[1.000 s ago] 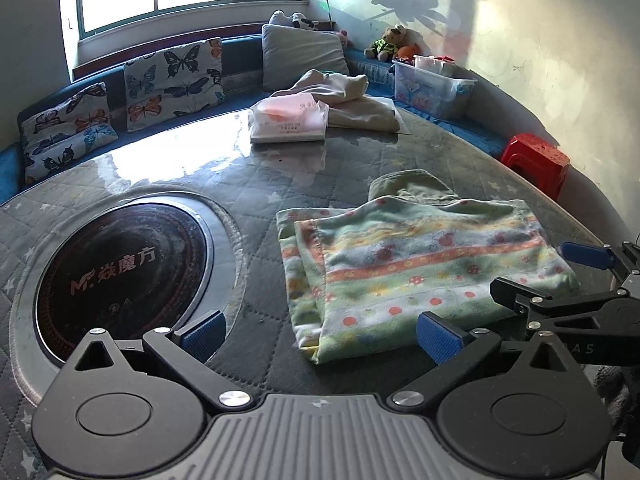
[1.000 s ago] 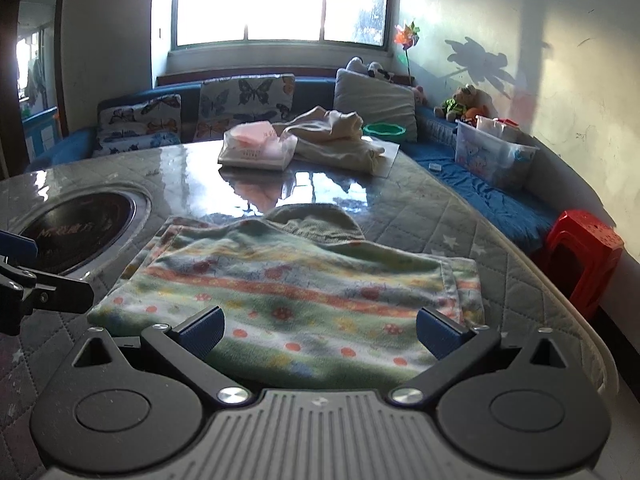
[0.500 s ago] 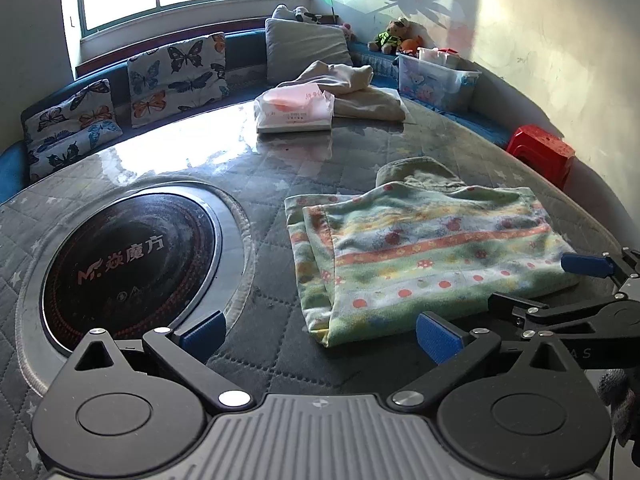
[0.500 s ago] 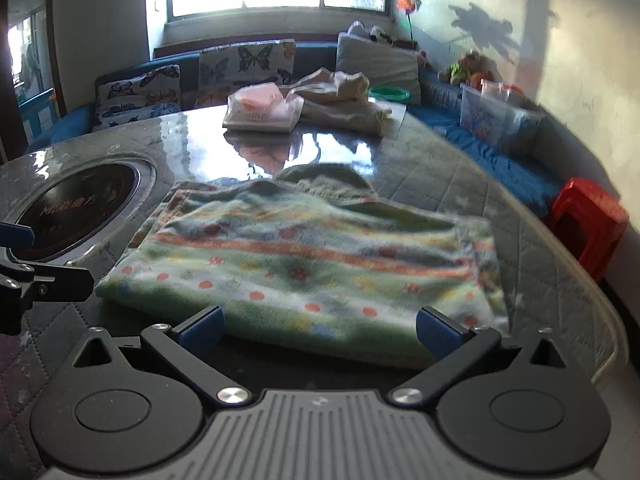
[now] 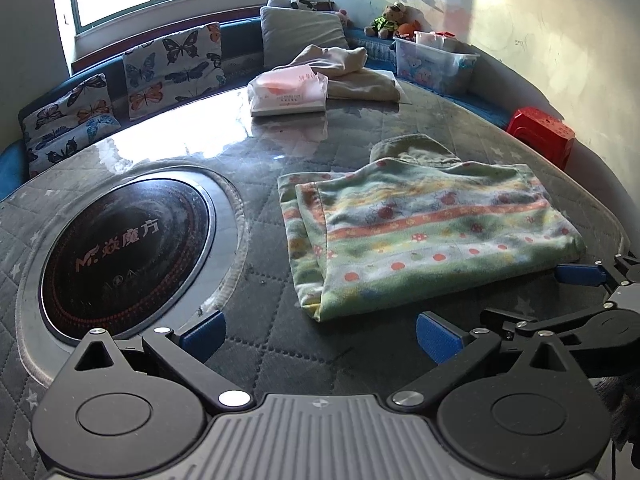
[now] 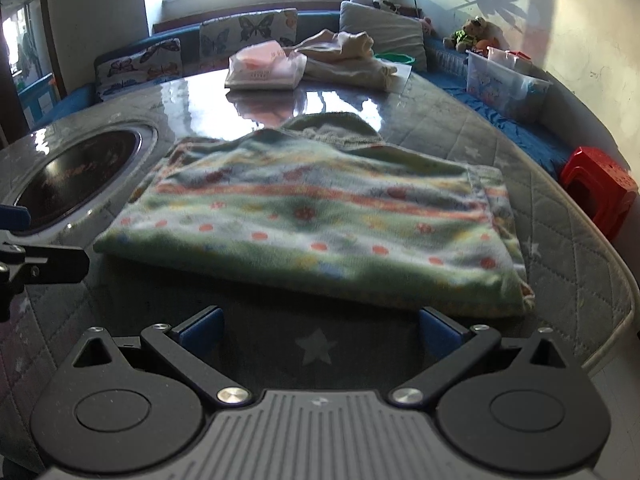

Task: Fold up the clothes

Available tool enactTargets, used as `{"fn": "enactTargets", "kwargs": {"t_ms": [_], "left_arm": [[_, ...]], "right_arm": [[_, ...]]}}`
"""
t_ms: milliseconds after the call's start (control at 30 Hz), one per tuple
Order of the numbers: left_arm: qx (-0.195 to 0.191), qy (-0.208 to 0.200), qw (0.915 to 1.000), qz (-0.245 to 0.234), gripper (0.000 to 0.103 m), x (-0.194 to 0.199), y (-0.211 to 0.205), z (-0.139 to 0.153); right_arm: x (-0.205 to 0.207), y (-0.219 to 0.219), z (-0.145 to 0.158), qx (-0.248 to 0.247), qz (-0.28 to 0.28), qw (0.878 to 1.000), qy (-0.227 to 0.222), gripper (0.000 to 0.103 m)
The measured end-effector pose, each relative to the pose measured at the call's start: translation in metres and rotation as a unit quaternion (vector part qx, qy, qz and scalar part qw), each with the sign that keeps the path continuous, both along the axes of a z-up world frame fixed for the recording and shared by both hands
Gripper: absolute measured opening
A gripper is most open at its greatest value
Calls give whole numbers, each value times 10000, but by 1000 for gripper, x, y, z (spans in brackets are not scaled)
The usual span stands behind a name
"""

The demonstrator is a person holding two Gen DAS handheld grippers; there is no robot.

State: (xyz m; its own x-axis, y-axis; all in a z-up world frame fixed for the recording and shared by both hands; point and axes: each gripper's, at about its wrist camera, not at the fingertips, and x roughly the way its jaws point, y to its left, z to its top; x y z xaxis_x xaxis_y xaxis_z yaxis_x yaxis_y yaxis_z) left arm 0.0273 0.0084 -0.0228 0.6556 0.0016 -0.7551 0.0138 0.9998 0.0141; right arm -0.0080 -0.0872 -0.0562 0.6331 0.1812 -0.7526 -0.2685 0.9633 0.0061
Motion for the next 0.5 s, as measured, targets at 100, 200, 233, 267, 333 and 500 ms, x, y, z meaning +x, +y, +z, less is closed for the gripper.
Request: {"fn": "enactTargets", "kwargs": {"t_ms": [100,200,233,267,333,500], "left_arm": [[25,61,10000,-12,103,-1,-2,-2],[40,95,9999,-29,103,-1,-3,-4],[37,102,9999,-29,103,-1,-4,-4],[35,109,9999,-29,103,-1,-4,-4],[30,124,9999,-30,103,-1,-4,-5],[24,152,9999,-9,103,0,-5,-6]], "right_arm": [[-1,2,-3,-99,39,9999,-4,103],[-1,2,-2,-83,23,10000,11,103],[-1,2,-3,-97,32,9999,-1,103],[-2,2,-3,-110,42,9999,-13,103],[-2,2,-3,-102,38,9999,-11,103],[-1,3,-3,-97,23,9999,23,103]]}}
